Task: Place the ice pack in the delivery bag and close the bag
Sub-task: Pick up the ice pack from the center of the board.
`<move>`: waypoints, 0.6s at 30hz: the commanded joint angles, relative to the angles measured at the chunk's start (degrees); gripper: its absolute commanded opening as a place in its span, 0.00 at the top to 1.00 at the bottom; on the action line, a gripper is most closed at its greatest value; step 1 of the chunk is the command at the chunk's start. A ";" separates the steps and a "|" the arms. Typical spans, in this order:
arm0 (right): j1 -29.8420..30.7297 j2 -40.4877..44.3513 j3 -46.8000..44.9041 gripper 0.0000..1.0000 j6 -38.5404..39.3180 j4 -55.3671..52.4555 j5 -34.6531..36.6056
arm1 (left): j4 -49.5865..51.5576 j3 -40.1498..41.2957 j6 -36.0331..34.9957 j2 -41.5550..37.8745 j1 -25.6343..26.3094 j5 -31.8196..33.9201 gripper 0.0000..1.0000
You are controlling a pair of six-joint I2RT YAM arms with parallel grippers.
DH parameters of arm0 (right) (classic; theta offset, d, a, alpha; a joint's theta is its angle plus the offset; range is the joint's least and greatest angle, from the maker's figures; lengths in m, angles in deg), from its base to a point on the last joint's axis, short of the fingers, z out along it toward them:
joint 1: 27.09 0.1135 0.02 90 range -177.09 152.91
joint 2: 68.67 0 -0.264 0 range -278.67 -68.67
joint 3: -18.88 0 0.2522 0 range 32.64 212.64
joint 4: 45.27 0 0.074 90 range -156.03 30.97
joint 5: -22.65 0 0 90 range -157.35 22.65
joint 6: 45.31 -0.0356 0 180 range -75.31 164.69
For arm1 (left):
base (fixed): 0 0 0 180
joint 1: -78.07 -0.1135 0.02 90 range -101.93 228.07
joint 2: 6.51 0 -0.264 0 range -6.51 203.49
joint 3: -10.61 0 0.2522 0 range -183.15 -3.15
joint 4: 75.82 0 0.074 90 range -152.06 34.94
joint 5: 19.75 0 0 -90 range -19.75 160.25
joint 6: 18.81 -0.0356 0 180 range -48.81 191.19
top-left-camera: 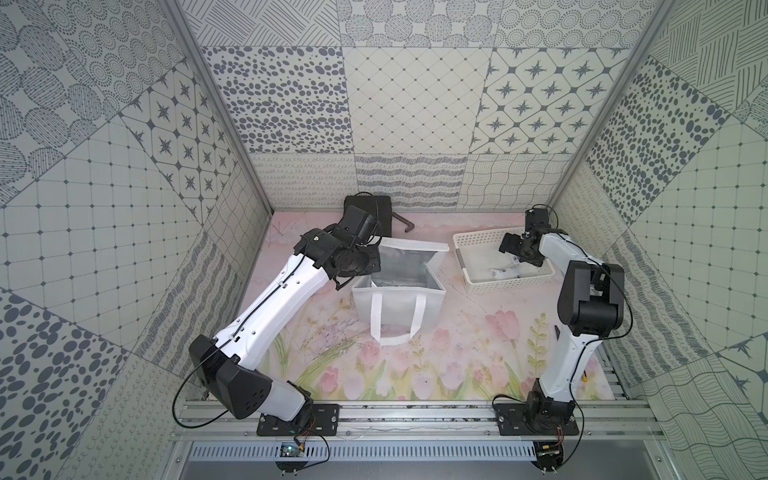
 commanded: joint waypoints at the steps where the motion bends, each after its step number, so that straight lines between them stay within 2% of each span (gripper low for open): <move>1: -0.15 -1.92 3.03 0.02 1.84 2.46 2.91 | -0.26 -0.52 -0.65 0.14 -0.41 0.98 1.00; 5: 0.15 -4.25 3.60 0.02 1.85 2.37 1.65 | -0.17 -0.87 -0.92 0.78 -0.39 1.15 1.00; 12: 4.98 -1.65 -0.34 0.02 -1.48 2.49 -3.89 | -0.49 -1.45 -1.34 1.80 -0.40 1.44 1.00; 16: 7.74 1.77 -1.91 0.02 -1.52 2.64 -3.60 | -0.42 -1.75 -1.74 2.23 -0.41 1.16 1.00; 18: 7.47 2.88 -1.86 0.02 -1.60 2.59 -1.00 | -0.44 -1.75 -1.86 2.32 -0.39 1.07 1.00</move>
